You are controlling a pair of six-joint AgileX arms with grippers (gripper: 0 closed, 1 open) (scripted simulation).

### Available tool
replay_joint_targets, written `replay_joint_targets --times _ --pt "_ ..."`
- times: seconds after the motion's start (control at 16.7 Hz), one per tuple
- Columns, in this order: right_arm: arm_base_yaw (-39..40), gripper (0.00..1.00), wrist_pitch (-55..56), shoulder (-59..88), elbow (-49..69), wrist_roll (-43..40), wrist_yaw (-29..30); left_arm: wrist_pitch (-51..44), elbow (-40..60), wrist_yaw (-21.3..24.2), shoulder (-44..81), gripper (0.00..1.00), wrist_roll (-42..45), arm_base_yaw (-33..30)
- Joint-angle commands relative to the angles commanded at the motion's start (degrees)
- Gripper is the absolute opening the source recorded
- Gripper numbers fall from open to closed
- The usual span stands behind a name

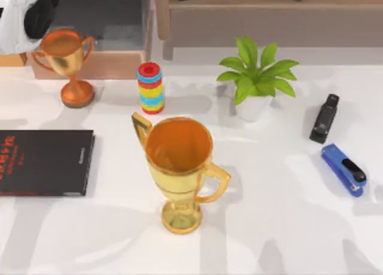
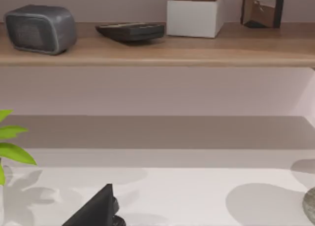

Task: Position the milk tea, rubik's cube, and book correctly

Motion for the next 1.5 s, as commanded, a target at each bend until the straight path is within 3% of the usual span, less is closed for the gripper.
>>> replay_joint_targets --times 0.54,1.5 --pt "0.0 1.00 0.0 0.0 0.0 0.0 0.0 0.0 0.0 0.0 0.0 0.02 0.0 0.0" --pt "0.0 1.00 0.0 0.0 0.0 0.0 0.0 -1.2 -1.6 -0.3 -2.9 0.00 0.1 -0.3"
